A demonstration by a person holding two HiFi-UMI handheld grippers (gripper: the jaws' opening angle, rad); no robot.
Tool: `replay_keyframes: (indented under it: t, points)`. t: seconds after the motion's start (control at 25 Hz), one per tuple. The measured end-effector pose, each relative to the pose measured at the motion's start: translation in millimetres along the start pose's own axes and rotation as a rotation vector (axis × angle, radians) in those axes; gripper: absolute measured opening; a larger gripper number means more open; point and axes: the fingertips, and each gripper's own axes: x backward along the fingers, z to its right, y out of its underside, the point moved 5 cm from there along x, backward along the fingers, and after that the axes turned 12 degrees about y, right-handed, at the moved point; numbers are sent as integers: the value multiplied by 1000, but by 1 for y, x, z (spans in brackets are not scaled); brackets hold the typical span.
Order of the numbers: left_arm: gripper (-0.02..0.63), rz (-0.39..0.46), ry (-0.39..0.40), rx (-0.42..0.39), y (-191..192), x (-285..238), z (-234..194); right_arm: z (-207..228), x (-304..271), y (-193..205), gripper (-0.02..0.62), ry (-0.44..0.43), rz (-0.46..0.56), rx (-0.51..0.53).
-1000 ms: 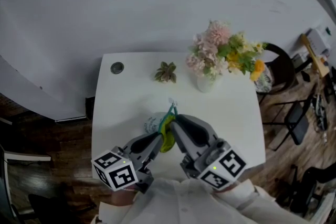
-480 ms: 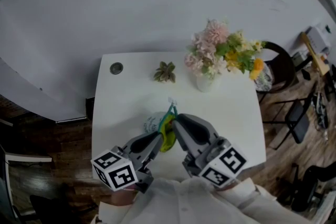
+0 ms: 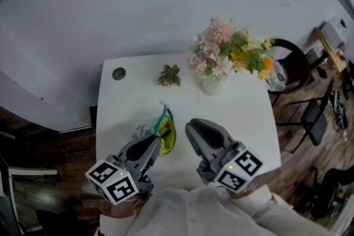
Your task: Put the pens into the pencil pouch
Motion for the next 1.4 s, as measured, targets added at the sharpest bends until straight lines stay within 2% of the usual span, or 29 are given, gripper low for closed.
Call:
replay_keyframes:
  t: [0.24,0.44,0.72,0.96,1.16,1.4]
  points:
    - [31,-54,-29,-9,6,-3,-6,18,11,3,41,49,-3,-19]
    - [31,-113,-11,-6,19,-22,-3,36,27,9,41,128,1,-61]
    - [31,-201,-28,-72,38,-52,-3,61,47,14,41,227,-5,-97]
    - [31,-281,-13,-75,54,-74,-5,78,62,21,41,289,-24,-126]
    - [31,-317,-19,-45,70,-88,-8,86,67,36,41,308,-72,-149]
    - [31,-354,-35,-17,95,-95,-9,88,65,55,41,279,-149,-156]
